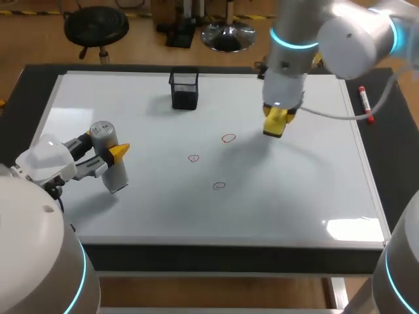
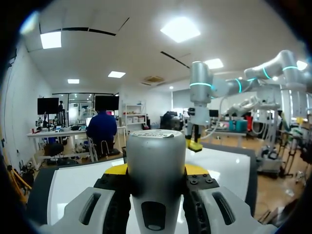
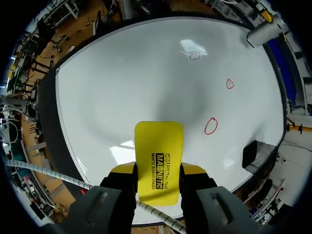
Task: Pick up the inspection probe, press it on each red-marked spot on the whiteboard one by one, put down the probe, pick up the eraser, and wipe off all the red marks.
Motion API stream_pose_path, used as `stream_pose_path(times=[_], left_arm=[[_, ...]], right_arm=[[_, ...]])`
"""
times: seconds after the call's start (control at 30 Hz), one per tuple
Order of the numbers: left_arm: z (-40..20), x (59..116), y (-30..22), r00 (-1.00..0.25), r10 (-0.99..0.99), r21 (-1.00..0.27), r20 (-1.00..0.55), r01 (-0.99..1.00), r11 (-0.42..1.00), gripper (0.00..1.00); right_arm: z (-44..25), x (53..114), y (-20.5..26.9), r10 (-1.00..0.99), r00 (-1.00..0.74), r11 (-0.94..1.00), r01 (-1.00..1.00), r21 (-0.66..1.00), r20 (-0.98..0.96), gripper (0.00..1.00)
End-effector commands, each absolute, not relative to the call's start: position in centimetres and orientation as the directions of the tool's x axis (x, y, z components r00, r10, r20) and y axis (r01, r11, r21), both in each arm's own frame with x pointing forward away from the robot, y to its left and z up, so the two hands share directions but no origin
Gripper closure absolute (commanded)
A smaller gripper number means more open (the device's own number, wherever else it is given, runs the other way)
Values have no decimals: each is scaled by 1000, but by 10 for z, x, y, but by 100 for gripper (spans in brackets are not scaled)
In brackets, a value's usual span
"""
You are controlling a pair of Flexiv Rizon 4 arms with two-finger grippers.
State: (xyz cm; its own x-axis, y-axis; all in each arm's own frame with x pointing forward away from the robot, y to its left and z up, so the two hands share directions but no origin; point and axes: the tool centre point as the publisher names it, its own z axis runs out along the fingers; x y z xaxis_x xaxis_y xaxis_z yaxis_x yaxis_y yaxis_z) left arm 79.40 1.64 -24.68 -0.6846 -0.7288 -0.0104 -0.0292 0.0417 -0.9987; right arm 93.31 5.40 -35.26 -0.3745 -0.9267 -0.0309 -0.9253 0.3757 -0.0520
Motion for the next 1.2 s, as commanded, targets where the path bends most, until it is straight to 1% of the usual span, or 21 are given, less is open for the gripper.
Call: stream_pose_path(times=[0.03, 0.23, 0.43, 0.73, 1.2], left_arm=[[-245, 795, 12, -667, -745, -998, -14, -31, 46, 100], [-245, 795, 12, -667, -745, -998, -14, -31, 46, 100], [-245, 795, 12, -667, -745, -998, -14, -31, 46, 100], [-245, 795, 12, -667, -745, -998, -14, -31, 46, 100], [-245, 795, 12, -667, -745, -998, -14, -31, 46, 100]], right_arm=[[-354, 925, 90, -943, -332, 327, -940, -97, 37, 100], [-358, 910, 136, -972, -227, 220, -970, -103, 57, 100], [-363, 894, 172, -989, -137, 131, -987, -97, 55, 100], [-372, 883, 202, -997, -49, 43, -993, -108, 58, 100], [-381, 876, 241, -999, 33, -36, -994, -99, 32, 100]])
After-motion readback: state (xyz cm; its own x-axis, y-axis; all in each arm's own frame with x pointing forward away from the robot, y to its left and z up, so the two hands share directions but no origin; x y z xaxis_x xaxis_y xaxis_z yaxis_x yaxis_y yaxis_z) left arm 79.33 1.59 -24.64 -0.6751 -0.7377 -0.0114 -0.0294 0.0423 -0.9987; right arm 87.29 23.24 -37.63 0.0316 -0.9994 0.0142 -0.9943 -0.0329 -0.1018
